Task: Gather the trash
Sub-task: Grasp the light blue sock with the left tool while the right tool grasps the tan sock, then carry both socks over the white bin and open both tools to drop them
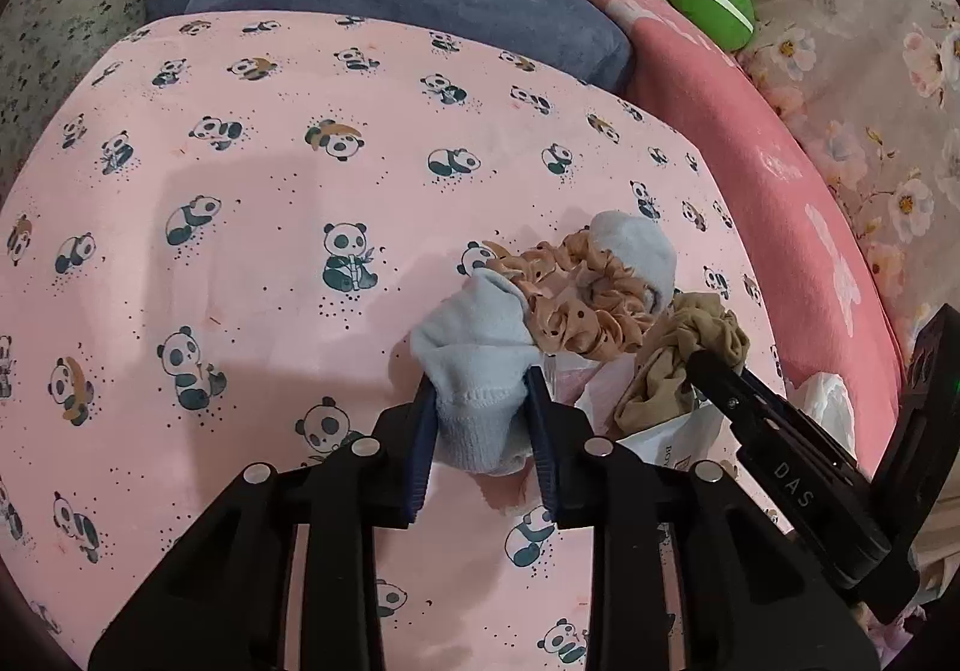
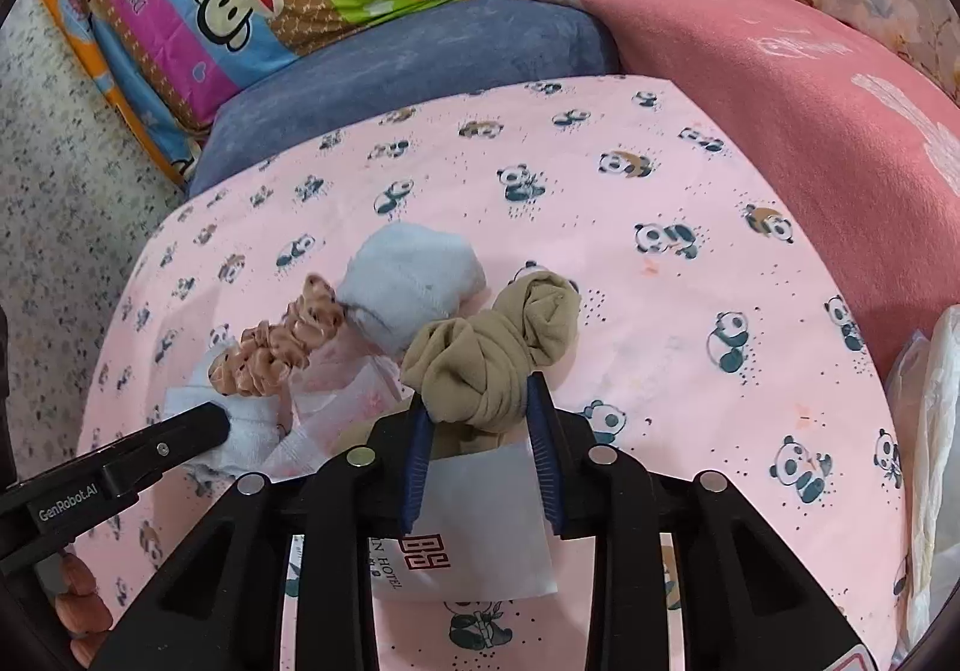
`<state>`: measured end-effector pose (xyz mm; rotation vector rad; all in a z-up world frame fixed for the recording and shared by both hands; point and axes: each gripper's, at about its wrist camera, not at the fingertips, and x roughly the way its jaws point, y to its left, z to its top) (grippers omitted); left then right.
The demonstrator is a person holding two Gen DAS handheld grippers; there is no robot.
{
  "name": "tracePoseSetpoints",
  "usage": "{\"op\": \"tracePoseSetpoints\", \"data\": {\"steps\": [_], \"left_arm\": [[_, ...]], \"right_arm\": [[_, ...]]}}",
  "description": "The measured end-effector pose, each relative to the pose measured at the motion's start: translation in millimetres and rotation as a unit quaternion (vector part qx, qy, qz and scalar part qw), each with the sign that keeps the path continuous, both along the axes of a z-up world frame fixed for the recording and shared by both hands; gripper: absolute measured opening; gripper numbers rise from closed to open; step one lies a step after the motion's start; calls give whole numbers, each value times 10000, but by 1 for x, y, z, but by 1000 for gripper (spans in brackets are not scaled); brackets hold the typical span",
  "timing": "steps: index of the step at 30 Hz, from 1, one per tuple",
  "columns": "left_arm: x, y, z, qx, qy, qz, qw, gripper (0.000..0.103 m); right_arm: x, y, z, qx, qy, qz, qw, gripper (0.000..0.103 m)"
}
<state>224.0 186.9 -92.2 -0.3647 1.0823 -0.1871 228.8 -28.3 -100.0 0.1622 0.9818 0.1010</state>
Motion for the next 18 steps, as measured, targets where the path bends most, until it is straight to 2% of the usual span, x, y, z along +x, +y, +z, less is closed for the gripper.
{"op": "tracePoseSetpoints", "data": {"steps": [8,18], "left_arm": [[-16,-4,55,27,-550,45,9985,27],[-39,-51,124,-112,-1211,-370,9919,27]], "right_arm": [[-21,-19,62,99,-694,-132,9974,28],[-63,-56,135,209,-1430,-404,9887,28]]}}
